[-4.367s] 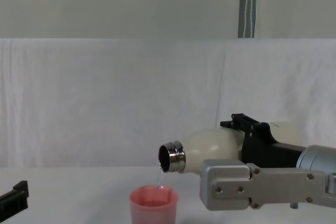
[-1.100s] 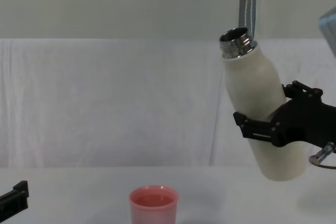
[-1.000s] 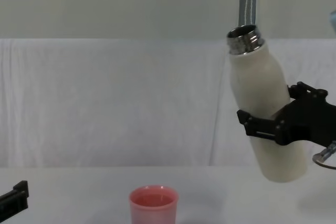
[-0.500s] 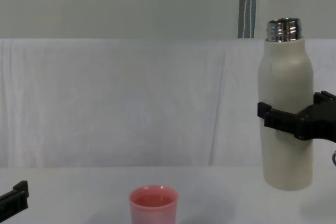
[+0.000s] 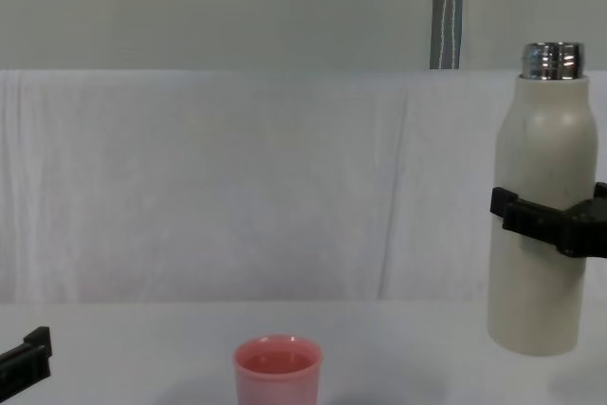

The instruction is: Grasp the thermos with one hand and pour water into the cup lid.

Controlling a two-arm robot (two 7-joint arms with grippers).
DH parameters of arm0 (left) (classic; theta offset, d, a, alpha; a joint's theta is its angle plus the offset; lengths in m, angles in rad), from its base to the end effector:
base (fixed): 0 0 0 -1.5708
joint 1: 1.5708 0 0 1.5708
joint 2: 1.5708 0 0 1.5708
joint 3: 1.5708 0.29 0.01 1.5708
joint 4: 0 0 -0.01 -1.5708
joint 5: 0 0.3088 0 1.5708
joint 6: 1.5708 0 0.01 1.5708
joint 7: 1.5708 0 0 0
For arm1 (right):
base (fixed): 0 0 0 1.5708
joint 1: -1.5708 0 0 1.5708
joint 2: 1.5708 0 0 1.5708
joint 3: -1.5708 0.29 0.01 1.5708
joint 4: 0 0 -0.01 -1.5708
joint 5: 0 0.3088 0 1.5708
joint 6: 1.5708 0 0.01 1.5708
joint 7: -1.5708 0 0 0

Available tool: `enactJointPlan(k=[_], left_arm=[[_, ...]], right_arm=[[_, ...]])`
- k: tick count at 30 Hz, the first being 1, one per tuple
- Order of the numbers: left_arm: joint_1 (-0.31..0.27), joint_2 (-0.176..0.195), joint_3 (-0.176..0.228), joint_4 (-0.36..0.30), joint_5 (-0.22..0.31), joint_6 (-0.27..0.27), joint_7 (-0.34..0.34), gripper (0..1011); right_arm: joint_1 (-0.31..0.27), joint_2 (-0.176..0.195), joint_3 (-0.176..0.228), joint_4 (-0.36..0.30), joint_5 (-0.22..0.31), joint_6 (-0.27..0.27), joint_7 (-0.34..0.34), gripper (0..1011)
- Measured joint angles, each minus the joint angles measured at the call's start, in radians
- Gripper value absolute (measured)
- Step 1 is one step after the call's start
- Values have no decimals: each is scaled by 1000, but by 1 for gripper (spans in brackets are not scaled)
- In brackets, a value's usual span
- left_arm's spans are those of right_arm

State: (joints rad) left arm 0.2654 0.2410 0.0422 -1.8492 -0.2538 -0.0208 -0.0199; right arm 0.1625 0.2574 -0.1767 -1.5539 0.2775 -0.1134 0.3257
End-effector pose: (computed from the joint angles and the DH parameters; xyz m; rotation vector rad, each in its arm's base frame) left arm 0.2530 0.0375 -0.2852 -0.0380 0.0140 1.4459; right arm 0.3692 -0.0219 -0.2525 0.1422 -0.1720 -1.0736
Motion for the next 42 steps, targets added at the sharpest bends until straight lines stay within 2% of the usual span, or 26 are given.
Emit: enactJointPlan(k=[9, 20, 31, 42], left_arm=[[0, 0, 0, 0, 0, 0, 0, 1001], [0, 0, 0, 0, 0, 0, 0, 1001], [0, 0, 0, 0, 0, 0, 0, 1001], [0, 0, 0, 0, 0, 0, 0, 1001]], right_arm=[[-11, -2, 9, 8, 36, 3, -13, 953], [-14, 11, -5, 39, 22, 3, -21, 953], [11, -5, -15, 127, 27, -82, 9, 953], [27, -14, -22, 188, 15, -115, 16, 953]])
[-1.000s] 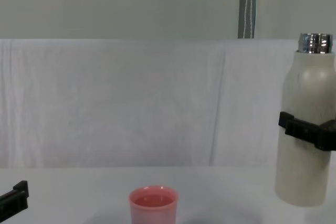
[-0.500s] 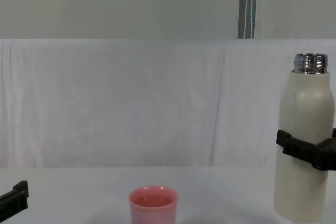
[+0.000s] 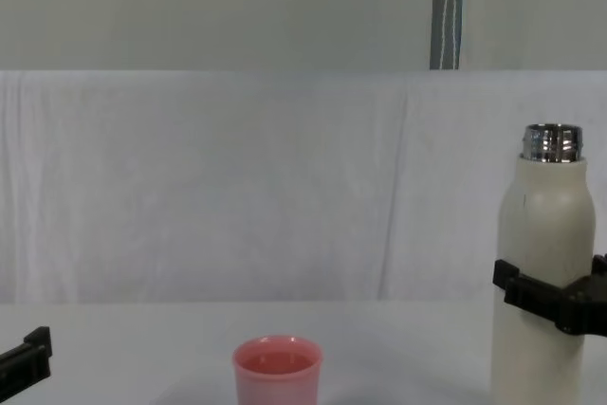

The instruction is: Grasp the thermos with one hand and pour water into the cup lid.

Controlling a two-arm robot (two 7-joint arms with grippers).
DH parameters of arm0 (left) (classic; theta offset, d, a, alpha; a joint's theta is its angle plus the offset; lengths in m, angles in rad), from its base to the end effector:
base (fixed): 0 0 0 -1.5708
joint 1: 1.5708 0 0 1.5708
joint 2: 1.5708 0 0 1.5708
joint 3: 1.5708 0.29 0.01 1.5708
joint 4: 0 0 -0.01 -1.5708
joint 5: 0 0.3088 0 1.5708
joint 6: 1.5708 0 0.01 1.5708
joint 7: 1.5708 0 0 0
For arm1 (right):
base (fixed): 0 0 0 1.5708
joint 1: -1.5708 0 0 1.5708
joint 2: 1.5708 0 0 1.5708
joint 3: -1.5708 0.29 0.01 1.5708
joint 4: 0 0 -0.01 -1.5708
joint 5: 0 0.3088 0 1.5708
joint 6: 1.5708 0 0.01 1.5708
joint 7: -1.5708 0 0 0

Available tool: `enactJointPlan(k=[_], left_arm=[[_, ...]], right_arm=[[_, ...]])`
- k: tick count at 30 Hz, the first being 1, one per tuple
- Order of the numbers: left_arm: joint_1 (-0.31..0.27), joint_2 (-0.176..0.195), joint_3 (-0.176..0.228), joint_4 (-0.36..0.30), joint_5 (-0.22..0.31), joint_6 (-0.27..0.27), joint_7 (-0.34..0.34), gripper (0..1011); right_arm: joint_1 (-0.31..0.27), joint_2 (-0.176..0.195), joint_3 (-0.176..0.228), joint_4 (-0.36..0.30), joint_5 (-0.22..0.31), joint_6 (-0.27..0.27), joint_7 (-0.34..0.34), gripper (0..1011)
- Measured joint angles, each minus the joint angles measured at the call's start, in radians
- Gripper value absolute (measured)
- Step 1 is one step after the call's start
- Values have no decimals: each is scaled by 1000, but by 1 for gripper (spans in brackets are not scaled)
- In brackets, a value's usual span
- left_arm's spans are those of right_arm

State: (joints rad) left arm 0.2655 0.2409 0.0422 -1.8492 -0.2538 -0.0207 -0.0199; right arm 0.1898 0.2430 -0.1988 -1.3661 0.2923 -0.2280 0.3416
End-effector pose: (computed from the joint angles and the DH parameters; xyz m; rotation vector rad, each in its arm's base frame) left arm 0.2529 0.0375 -0.2853 -0.0380 0.0142 1.4460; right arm 0.3777 -0.0264 -0.3010 0.1285 -0.1253 -1.0898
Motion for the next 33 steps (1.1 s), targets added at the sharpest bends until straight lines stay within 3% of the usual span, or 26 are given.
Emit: enactJointPlan(k=[33], left_arm=[[0, 0, 0, 0, 0, 0, 0, 1001]], right_arm=[[29, -32, 5, 82, -5, -9, -2, 953]])
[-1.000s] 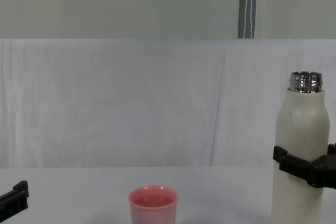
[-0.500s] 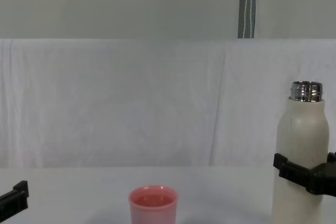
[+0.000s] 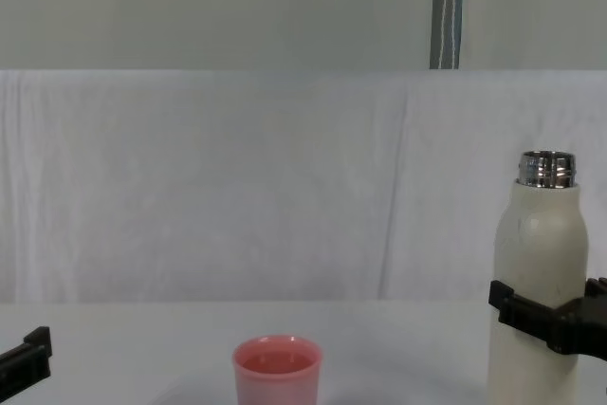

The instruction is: Grasp the thermos with one hand and pour water into the cup lid.

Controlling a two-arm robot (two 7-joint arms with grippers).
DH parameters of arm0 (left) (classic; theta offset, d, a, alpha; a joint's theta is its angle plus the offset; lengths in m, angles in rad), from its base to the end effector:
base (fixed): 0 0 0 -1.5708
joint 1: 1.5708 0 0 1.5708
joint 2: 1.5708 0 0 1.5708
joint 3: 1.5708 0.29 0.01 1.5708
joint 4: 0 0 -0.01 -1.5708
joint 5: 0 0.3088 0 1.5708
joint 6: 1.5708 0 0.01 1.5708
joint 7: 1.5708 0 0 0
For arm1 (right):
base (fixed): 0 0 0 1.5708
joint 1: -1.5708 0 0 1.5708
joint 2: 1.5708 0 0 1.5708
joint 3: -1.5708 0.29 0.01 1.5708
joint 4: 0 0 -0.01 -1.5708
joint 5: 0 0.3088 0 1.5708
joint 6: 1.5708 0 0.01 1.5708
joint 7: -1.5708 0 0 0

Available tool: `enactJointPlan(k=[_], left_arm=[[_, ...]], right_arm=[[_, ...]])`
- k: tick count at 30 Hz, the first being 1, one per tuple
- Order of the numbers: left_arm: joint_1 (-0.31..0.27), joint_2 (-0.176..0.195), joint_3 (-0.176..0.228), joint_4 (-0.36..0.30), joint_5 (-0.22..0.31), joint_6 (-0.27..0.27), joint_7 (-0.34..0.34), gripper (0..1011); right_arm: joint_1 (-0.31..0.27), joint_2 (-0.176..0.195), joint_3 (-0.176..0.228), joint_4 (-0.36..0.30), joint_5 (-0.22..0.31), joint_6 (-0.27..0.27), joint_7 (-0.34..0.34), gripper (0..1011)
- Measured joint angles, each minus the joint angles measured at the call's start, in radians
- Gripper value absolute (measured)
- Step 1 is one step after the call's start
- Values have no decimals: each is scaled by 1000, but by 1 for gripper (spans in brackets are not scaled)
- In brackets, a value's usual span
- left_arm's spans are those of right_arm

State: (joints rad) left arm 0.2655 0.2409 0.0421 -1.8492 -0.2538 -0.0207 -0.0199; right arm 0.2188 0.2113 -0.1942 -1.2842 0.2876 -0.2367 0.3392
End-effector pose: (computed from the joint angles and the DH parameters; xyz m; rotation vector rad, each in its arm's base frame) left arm 0.2529 0.0375 -0.2853 -0.0380 0.0141 1.4461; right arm 0.3852 -0.0228 -0.3153 0.1211 -0.0826 -1.1140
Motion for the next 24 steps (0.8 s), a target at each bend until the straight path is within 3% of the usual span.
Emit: enactJointPlan(k=[18, 24], left_arm=[[0, 0, 0, 0, 0, 0, 0, 1001], [0, 0, 0, 0, 0, 0, 0, 1001]], right_arm=[[2, -3, 2, 1, 2, 7, -1, 951], [1, -2, 1, 0, 2, 6, -1, 1000]])
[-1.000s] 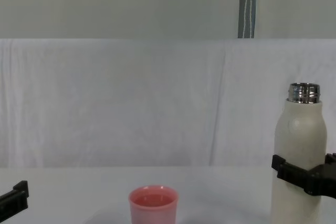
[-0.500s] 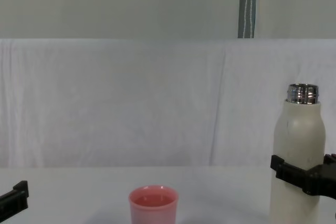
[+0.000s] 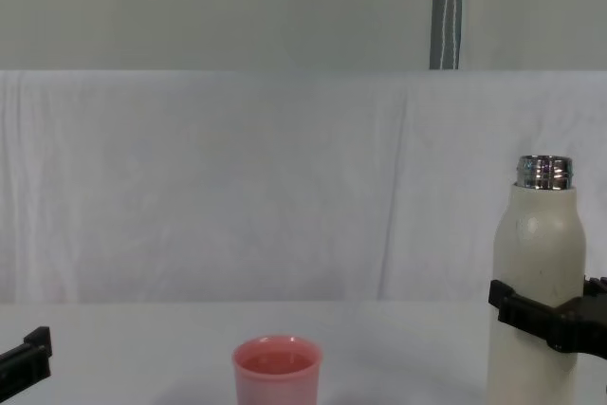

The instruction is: Grasp the thermos with one hand and pour water into the cup lid.

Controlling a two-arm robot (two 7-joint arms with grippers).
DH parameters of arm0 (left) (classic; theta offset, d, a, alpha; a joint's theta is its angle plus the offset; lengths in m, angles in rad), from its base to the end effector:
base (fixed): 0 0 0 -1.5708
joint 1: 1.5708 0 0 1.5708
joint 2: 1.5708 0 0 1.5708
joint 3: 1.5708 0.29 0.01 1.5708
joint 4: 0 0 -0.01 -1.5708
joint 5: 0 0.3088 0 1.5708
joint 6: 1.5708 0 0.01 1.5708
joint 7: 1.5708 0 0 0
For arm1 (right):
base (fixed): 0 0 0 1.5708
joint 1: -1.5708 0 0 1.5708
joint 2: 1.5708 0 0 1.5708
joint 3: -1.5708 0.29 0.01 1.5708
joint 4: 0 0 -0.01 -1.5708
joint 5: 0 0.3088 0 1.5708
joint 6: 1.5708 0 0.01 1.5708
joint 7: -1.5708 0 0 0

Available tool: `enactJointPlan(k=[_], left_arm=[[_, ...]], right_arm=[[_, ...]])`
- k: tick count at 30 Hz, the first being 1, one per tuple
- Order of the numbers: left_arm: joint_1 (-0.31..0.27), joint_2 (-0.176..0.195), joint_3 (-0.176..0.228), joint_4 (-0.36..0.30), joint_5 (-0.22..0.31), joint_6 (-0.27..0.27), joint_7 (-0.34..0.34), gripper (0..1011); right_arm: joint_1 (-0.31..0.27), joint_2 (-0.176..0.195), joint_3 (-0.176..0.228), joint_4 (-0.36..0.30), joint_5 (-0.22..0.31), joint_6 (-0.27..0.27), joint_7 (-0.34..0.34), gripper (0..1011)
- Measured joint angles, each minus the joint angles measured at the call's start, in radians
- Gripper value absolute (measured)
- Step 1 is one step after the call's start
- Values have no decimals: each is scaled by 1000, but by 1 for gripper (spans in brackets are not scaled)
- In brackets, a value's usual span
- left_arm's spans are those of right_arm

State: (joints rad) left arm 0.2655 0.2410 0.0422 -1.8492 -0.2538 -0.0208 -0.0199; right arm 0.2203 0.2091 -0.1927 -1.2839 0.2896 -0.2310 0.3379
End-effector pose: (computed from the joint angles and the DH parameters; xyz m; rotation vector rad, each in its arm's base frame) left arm 0.2529 0.0375 -0.2853 -0.0380 0.0140 1.4459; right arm 0.3857 -0.0224 -0.3148 0.1220 -0.0766 -1.1167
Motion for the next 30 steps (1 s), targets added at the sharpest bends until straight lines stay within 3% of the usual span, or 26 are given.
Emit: enactJointPlan(k=[30], left_arm=[[0, 0, 0, 0, 0, 0, 0, 1001]], right_arm=[[-27, -2, 5, -24, 20, 4, 3, 1000]])
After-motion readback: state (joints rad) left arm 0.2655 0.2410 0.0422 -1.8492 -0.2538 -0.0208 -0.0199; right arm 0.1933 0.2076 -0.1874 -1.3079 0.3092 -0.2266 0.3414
